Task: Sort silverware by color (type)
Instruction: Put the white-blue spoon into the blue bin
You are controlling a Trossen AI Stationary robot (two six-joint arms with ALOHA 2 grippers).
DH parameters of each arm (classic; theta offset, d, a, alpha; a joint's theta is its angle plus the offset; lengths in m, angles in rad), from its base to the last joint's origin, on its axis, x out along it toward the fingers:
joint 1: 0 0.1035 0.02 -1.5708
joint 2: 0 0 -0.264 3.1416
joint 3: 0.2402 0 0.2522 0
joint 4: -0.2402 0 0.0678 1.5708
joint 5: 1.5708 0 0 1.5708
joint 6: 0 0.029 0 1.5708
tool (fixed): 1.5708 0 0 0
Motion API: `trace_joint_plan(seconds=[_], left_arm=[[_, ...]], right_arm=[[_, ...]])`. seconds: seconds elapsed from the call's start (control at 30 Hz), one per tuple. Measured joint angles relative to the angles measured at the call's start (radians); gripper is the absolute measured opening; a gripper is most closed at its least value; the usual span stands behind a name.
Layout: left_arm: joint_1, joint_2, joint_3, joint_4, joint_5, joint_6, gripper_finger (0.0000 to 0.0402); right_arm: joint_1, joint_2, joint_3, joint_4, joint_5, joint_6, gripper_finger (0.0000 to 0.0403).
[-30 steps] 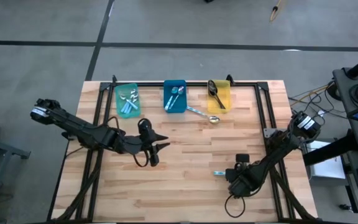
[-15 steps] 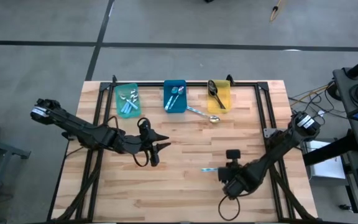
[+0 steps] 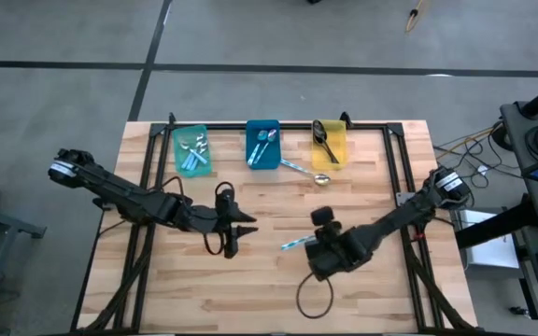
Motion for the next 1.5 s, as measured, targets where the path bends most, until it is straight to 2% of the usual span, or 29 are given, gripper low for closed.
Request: trace_joint_plan(seconds=[0.1,0.43,0.67,0.77,0.9,1.13,1.37,1.5], left_arm=[[0.0,0.0,0.0,-0.013,0.064,-0.011,0.01],[-0.001,0.06,-0.002,-0.06,0.069,-0.077,0.01],[-0.002,0.121,-0.003,-0.027,0.102,-0.091,0.0102],[-0.002,0.153,-0.003,0.002,0.122,-0.069,0.0116],[-0.002,0.201,-0.001,0.029,0.124,-0.064,0.0157],[0.016,0.253,-0.001,0.091,0.121,-0.074,0.0216],[0.065,0.296,0.0,0.207,0.115,-0.094,0.0226],[0.089,0.332,0.0,0.278,0.158,-0.094,0.0224]], right_arm=[[-0.035,0.026,0.049,0.003,0.013,-0.096,0.0013],[-0.092,0.143,0.185,-0.015,0.097,-0.321,0.0013],[-0.099,0.203,0.212,-0.053,0.245,-0.417,0.0013],[-0.099,0.205,0.212,-0.049,0.287,-0.481,0.0013],[-0.099,0.207,0.212,-0.046,0.388,-0.544,0.0013],[-0.098,0.209,0.212,-0.039,0.418,-0.629,0.0013],[-0.096,0.209,0.212,-0.002,0.42,-0.695,0.0013],[-0.096,0.209,0.212,0.025,0.426,-0.749,0.0013]])
